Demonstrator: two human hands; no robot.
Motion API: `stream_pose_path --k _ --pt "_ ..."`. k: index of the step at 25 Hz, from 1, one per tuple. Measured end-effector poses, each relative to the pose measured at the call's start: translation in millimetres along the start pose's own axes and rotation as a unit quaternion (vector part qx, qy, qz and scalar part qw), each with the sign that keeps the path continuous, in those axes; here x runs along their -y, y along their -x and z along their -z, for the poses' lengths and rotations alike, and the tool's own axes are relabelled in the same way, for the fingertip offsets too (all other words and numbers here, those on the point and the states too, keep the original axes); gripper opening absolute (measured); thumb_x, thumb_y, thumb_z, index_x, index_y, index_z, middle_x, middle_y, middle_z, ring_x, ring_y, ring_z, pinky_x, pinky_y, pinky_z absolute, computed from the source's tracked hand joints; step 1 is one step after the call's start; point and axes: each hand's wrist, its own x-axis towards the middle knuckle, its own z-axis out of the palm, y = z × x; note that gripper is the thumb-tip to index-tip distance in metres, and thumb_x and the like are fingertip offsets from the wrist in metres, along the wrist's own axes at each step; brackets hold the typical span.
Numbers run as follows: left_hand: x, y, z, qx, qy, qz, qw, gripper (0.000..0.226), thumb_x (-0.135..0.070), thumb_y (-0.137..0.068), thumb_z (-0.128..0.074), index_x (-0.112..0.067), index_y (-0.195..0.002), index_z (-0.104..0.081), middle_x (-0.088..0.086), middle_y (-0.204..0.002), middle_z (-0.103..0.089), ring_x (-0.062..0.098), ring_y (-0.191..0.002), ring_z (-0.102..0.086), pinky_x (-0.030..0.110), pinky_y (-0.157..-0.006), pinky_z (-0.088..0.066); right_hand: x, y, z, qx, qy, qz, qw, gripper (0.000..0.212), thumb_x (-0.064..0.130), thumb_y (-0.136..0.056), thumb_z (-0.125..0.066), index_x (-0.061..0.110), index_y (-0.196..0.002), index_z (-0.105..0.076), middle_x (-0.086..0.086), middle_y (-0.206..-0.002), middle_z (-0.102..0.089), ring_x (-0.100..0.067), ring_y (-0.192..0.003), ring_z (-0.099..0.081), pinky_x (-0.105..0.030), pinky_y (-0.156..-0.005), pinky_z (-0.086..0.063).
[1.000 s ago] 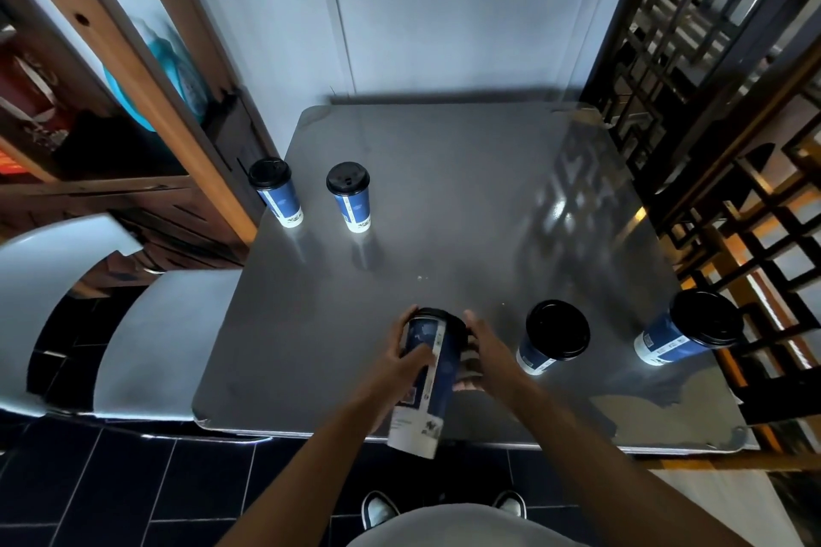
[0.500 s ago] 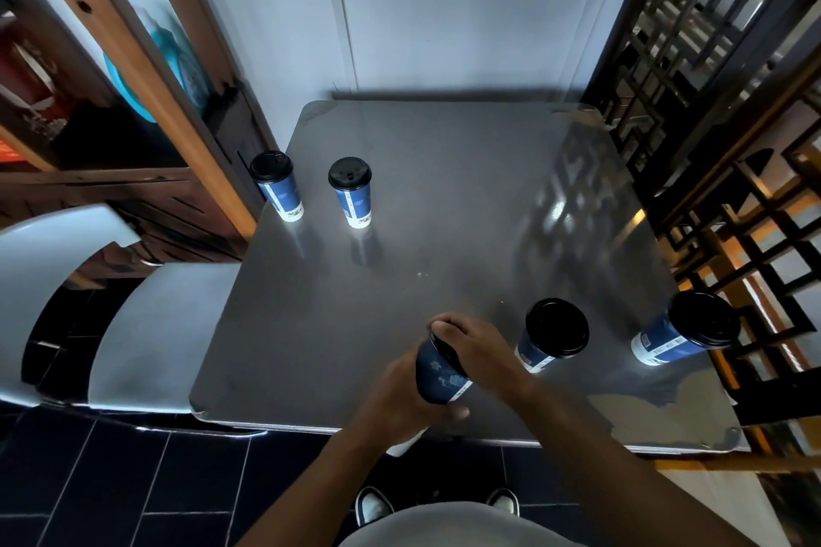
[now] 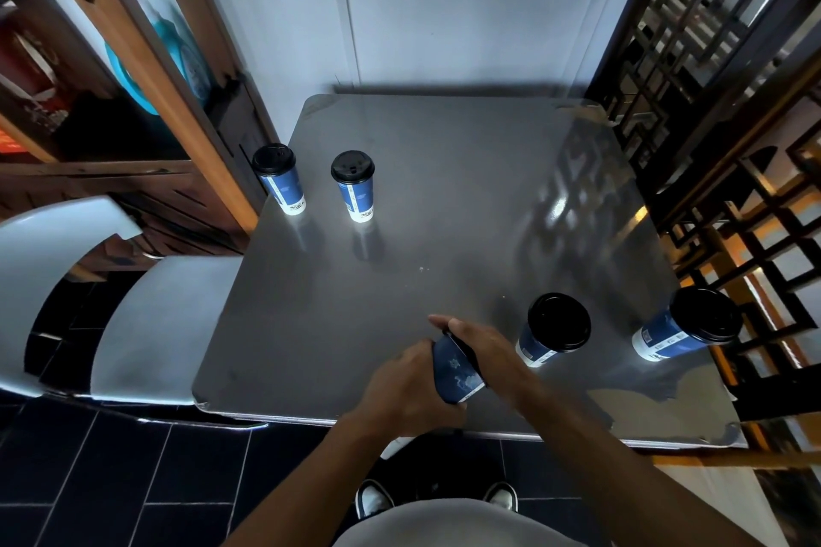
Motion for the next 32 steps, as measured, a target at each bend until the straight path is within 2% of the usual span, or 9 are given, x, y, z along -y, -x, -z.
stream_pose_path --k 5,10,14,16,19,22,25,28,32 --pt "-2 0 -1 -0.016 -0.094 -0.002 0.995 0.066 -0.057 -0.059 -0.068 -0.025 -0.113 -0.051 -0.005 -0.105 -0.066 0.015 -0.078 -0.059 0.028 -0.066 -0.049 2 2 -13 -0.04 -0.028 -0.05 0.998 0.038 0.024 -0.107 -0.038 0.014 -0.131 -0.065 -0.001 -0.133 -0.062 -0.012 -0.12 -0.056 -0.017 -0.09 -0.044" --pt "-3 -9 8 0.048 -0.11 -0.016 0.993 0.057 -0.054 -0.065 -0.069 -0.023 -0.111 -0.056 -0.002 -0.097 -0.068 0.019 -0.079 -0.065 0.034 -0.069 -0.058 -1 -5 -16 -0.069 -0.064 -0.057 0.994 0.032 0.018 -0.105 -0.043 0.011 -0.117 -0.072 -0.008 -0.124 -0.068 -0.021 -0.115 -0.062 -0.033 -0.102 -0.047" --pt "-6 -13 15 0.039 -0.002 -0.004 0.999 0.035 -0.048 -0.056 -0.074 -0.035 -0.079 -0.051 -0.012 -0.073 -0.059 0.008 -0.061 -0.058 0.026 -0.052 -0.046 -1 -15 -7 -0.057 -0.07 -0.045 0.995 0.028 0.029 -0.101 -0.052 0.023 -0.109 -0.078 0.001 -0.12 -0.074 -0.015 -0.117 -0.066 -0.035 -0.108 -0.047" --pt "-5 -13 14 0.025 0.16 0.026 0.986 0.028 -0.037 -0.061 -0.081 -0.031 -0.081 -0.063 -0.008 -0.072 -0.067 0.012 -0.061 -0.062 0.034 -0.058 -0.054 2 -21 -2 -0.071 -0.135 -0.043 0.987 0.033 0.038 -0.1 -0.053 0.019 -0.115 -0.075 -0.002 -0.121 -0.074 -0.02 -0.12 -0.065 -0.038 -0.11 -0.044" --pt "-8 -12 15 0.006 0.552 0.134 0.823 0.054 -0.036 -0.085 -0.078 -0.016 -0.129 -0.053 0.026 -0.105 -0.072 0.035 -0.078 -0.071 0.053 -0.071 -0.063 7 -24 2 -0.091 -0.273 -0.016 0.958 0.032 0.038 -0.102 -0.05 0.021 -0.122 -0.068 -0.011 -0.125 -0.071 -0.028 -0.118 -0.065 -0.042 -0.101 -0.05" --pt "-16 -14 19 0.045 0.684 0.186 0.704 0.063 -0.059 -0.092 -0.06 -0.02 -0.139 -0.046 0.036 -0.13 -0.059 0.041 -0.08 -0.069 0.058 -0.066 -0.06 7 -23 -9 -0.096 -0.233 -0.002 0.968 0.025 0.025 -0.105 -0.045 0.022 -0.122 -0.062 -0.013 -0.127 -0.064 -0.022 -0.108 -0.064 -0.033 -0.09 -0.052" --pt "-24 -20 22 0.058 0.73 0.224 0.643 0.067 -0.06 -0.096 -0.051 -0.011 -0.141 -0.051 0.029 -0.127 -0.063 0.043 -0.096 -0.066 0.066 -0.084 -0.055 8 -24 -23 -0.134 -0.192 -0.017 0.972 0.028 0.013 -0.104 -0.045 0.012 -0.13 -0.055 -0.016 -0.126 -0.062 -0.017 -0.099 -0.063 -0.02 -0.081 -0.055" --pt "-24 -22 24 0.034 0.75 0.261 0.607 0.063 -0.052 -0.103 -0.045 -0.003 -0.142 -0.051 0.028 -0.135 -0.059 0.043 -0.11 -0.057 0.064 -0.11 -0.04 12 -26 -28 -0.161 -0.229 -0.095 0.955 0.028 0.019 -0.102 -0.051 0.01 -0.127 -0.059 -0.018 -0.122 -0.065 -0.025 -0.096 -0.065 -0.041 -0.088 -0.059" --pt "-21 -26 25 0.028 0.726 0.283 0.626 0.063 -0.051 -0.104 -0.038 -0.001 -0.141 -0.05 0.026 -0.109 -0.062 0.037 -0.08 -0.062 0.051 -0.077 -0.051 12 -30 -30 -0.164 -0.257 -0.142 0.942 0.03 0.02 -0.101 -0.053 0.004 -0.126 -0.058 -0.025 -0.123 -0.063 -0.034 -0.098 -0.063 -0.054 -0.096 -0.052"
